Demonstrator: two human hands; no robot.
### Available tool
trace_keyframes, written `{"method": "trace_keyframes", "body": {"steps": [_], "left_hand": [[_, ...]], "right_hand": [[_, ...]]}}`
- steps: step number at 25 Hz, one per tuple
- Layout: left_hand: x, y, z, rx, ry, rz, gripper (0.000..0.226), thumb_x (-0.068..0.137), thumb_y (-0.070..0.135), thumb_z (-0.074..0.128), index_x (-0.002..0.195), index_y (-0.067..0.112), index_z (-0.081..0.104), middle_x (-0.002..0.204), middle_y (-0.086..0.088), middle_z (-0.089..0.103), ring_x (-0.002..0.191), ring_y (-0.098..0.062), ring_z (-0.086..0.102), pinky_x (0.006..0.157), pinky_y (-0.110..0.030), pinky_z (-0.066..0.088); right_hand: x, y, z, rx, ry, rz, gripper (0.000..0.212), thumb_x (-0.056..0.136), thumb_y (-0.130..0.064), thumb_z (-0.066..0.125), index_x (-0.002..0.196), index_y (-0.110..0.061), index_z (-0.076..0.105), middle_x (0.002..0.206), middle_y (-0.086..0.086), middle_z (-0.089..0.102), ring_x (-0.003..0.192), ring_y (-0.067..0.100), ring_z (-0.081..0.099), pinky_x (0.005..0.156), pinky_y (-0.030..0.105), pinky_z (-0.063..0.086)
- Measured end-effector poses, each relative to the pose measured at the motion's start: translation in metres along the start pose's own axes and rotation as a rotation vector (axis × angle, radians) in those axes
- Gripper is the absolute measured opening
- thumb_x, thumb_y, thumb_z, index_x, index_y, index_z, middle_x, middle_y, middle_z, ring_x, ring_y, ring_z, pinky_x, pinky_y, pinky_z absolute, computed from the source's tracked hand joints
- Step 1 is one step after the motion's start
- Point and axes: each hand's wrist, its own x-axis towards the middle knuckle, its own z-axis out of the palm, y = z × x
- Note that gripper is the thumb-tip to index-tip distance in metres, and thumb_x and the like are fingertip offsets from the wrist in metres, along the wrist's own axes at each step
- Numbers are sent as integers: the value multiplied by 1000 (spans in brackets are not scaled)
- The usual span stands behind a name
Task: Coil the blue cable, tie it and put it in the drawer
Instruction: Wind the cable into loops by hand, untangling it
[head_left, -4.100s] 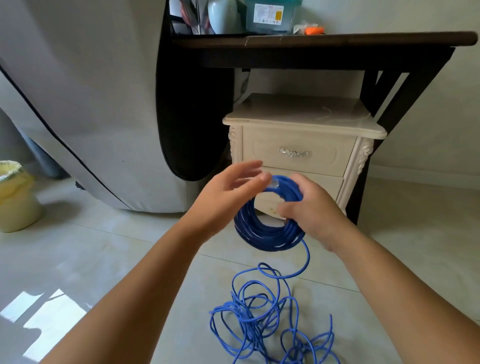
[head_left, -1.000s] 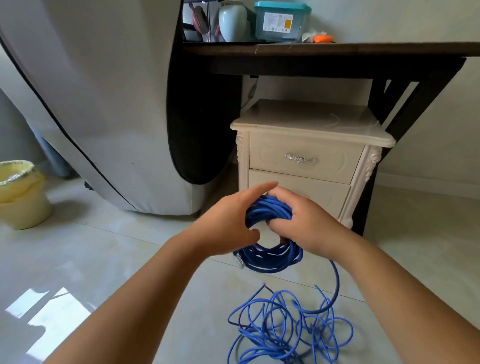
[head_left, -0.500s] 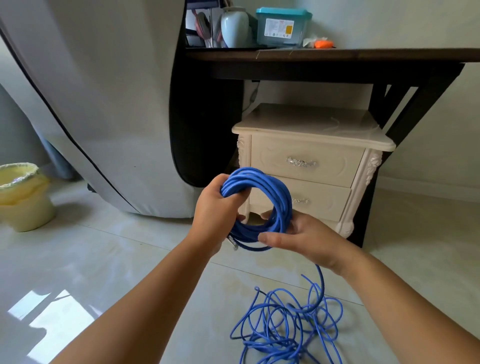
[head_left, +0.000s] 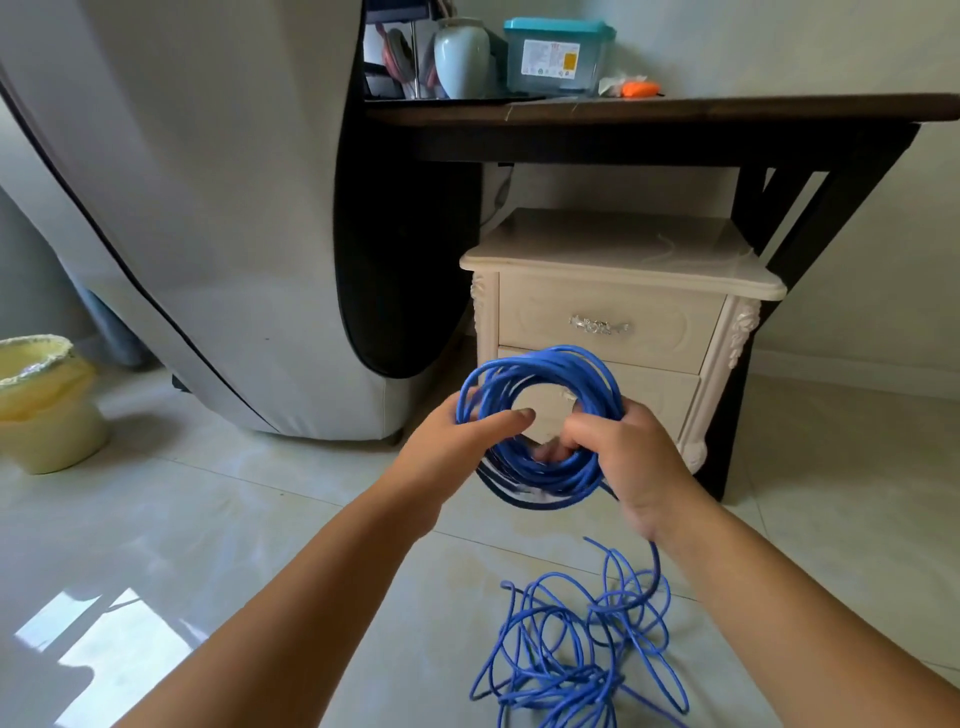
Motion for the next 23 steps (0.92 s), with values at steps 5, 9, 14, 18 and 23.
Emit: {"method": "trace_keyframes", "body": {"steps": [5,9,14,18,23], "left_hand": [[1,8,-19,310,-47,374,86,79,3,75,144,45,37,144,15,47,136,-4,41,108,-25,37],[1,1,-5,750,-141,501,86,76,3,72,146,39,38,123,11,57,104,-5,59,83,-17,51],[7,1,-2,555,55,465,25,85,2,67,98,24,67,76,4,66,67,-12,62,64,-31,55],[1,5,-7,299,94,402,26,90,3,64,90,28,67,68,1,63,56,-12,57,61,-37,56],[8,7,-17,75,290,304,20,95,6,61,90,24,68,56,4,56,47,-7,51,51,-24,50]], "right_hand": [[11,-2,-13,-395,-76,-31,14,76,-7,61,63,-12,59,58,7,66,60,23,63,68,32,48],[4,-3,-1,-634,-292,-90,3,68,-22,62,70,-23,60,59,-2,60,56,17,55,57,32,44],[6,-8,-12,-519,-199,-157,28,67,-46,74,81,-28,57,68,-10,58,60,9,53,61,28,44],[8,-2,-27,-420,-508,6,30,65,-64,73,88,-46,67,88,-13,71,87,9,68,89,32,52],[7,5,-26,-531,-298,-50,56,50,-80,73,92,-45,64,73,-15,50,64,3,48,69,26,44]]}}
